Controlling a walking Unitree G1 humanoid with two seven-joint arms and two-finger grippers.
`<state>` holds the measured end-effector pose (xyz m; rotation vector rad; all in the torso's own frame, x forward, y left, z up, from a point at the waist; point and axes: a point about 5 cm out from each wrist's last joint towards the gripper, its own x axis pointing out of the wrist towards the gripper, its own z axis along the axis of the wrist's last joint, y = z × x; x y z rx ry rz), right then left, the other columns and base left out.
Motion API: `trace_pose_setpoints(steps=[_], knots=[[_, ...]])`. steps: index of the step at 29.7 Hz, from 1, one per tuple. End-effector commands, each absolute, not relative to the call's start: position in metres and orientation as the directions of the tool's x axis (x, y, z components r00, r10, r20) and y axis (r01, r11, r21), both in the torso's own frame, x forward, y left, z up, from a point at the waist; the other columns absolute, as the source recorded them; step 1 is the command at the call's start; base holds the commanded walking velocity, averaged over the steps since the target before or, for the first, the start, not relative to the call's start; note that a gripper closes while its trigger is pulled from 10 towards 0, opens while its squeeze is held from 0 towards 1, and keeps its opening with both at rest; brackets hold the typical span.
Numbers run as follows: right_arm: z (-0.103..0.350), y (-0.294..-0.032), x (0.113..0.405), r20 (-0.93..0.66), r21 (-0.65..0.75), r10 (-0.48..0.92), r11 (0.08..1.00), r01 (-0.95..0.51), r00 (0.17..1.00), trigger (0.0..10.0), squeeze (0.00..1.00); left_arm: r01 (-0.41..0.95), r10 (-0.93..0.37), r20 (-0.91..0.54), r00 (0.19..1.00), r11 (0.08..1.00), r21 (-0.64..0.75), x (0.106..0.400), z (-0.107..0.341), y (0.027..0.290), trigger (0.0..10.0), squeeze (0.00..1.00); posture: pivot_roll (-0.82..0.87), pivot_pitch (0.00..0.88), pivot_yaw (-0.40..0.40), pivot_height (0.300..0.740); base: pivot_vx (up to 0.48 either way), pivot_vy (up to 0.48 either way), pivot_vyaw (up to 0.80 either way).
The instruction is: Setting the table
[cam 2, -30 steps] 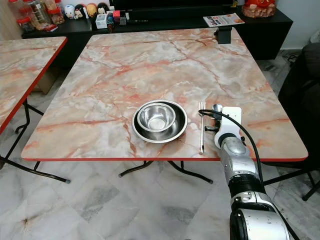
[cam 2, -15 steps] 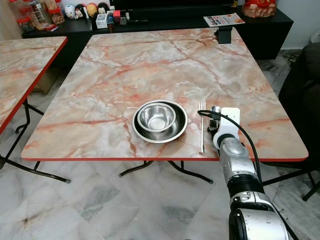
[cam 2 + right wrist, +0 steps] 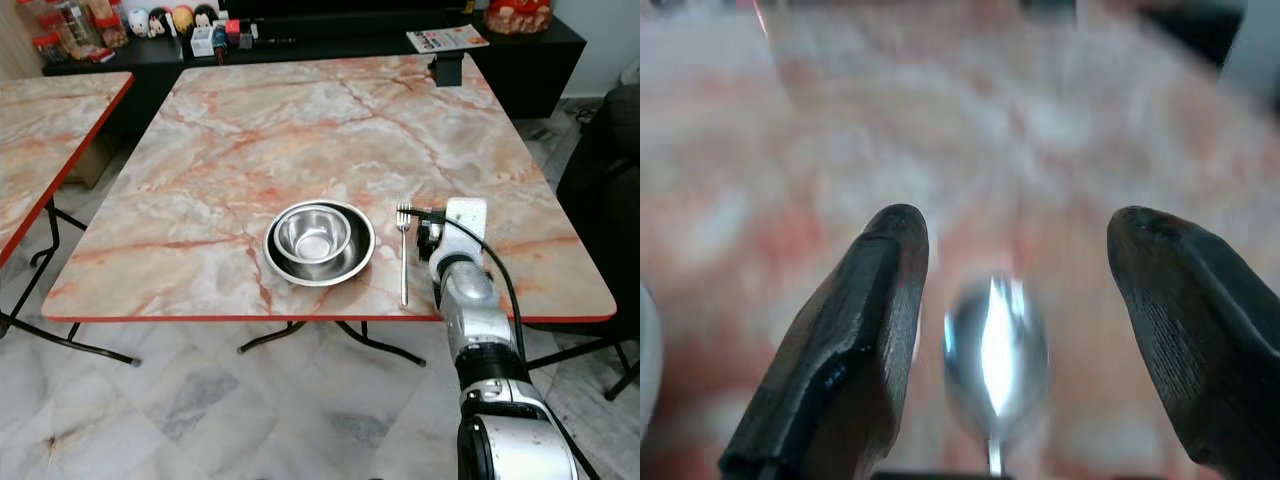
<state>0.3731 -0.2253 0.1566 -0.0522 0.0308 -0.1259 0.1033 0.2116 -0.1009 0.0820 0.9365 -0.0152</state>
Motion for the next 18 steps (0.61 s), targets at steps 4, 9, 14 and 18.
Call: trace_pose_setpoints(steps=[4,9,14,18], knots=[[0.181,-0.222,0.373,0.146,-0.068,-0.119,0.989,0.13,0.982,10.0,0.0,0.042,0.027,-0.822,0.57,0.997,0.062,0.097,-0.103,0.212,10.0,0.0,-0.12,0.108,0.063,0.736,0.0,0.0,0.0],[0.185,-0.223,0.368,0.212,-0.087,-0.128,0.985,0.149,0.969,10.0,0.0,0.033,0.03,-0.814,0.58,0.998,0.06,0.098,-0.102,0.213,10.0,0.0,-0.11,0.106,0.063,0.736,0.0,0.0,0.0],[0.188,-0.219,0.367,0.246,-0.089,-0.107,0.987,0.133,0.963,10.0,0.0,0.036,0.031,-0.817,0.575,0.997,0.063,0.097,-0.103,0.213,10.0,0.0,-0.12,0.101,0.066,0.736,0.0,0.0,0.0],[0.187,-0.218,0.367,0.252,-0.064,-0.108,0.99,0.127,0.962,10.0,0.0,0.029,0.034,-0.819,0.573,0.998,0.062,0.096,-0.103,0.214,10.0,0.0,-0.12,0.089,0.067,0.736,0.0,0.0,0.0]])
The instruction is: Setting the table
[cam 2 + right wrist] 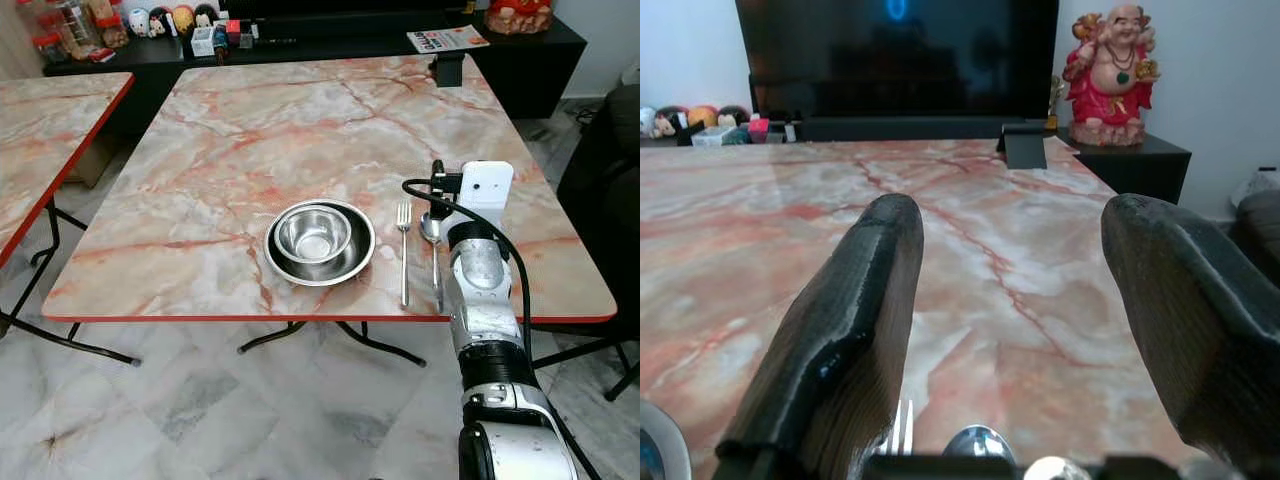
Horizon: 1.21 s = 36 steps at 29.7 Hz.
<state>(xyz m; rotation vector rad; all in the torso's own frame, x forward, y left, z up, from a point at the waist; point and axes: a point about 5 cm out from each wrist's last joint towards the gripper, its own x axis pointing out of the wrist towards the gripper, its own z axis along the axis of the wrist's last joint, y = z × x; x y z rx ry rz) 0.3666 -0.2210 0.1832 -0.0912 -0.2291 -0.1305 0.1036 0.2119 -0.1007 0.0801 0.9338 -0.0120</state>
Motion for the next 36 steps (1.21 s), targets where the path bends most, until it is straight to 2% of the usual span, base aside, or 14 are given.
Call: trace_pose_setpoints(steps=[1,8,15,36], knots=[[0.1855,-0.2173,0.3662,0.248,-0.061,-0.108,0.99,0.127,0.963,10.0,0.0,0.029,0.035,-0.819,0.573,0.998,0.063,0.0958,-0.1028,0.2137,10.0,0.0,-0.12,0.086,0.066,0.736,0.0,0.0,0.0],[0.1823,-0.2172,0.3655,0.245,-0.056,-0.117,0.989,0.135,0.962,10.0,0.0,0.027,0.038,-0.821,0.57,0.997,0.065,0.0947,-0.1029,0.2148,10.0,0.0,-0.12,0.066,0.069,0.736,0.0,0.0,0.0],[0.1885,-0.2169,0.3663,0.269,-0.056,-0.115,0.989,0.135,0.956,10.0,0.0,0.031,0.039,-0.822,0.569,0.997,0.069,0.0947,-0.1028,0.2157,10.0,0.0,-0.12,0.054,0.071,0.736,0.0,0.259,0.0],[0.1853,-0.2227,0.3665,0.262,-0.06,-0.135,0.986,0.156,0.956,10.0,0.0,0.039,0.038,-0.824,0.565,0.997,0.073,0.0939,-0.1031,0.2153,10.0,0.0,-0.13,0.017,0.073,0.736,0.0,0.471,0.0]])
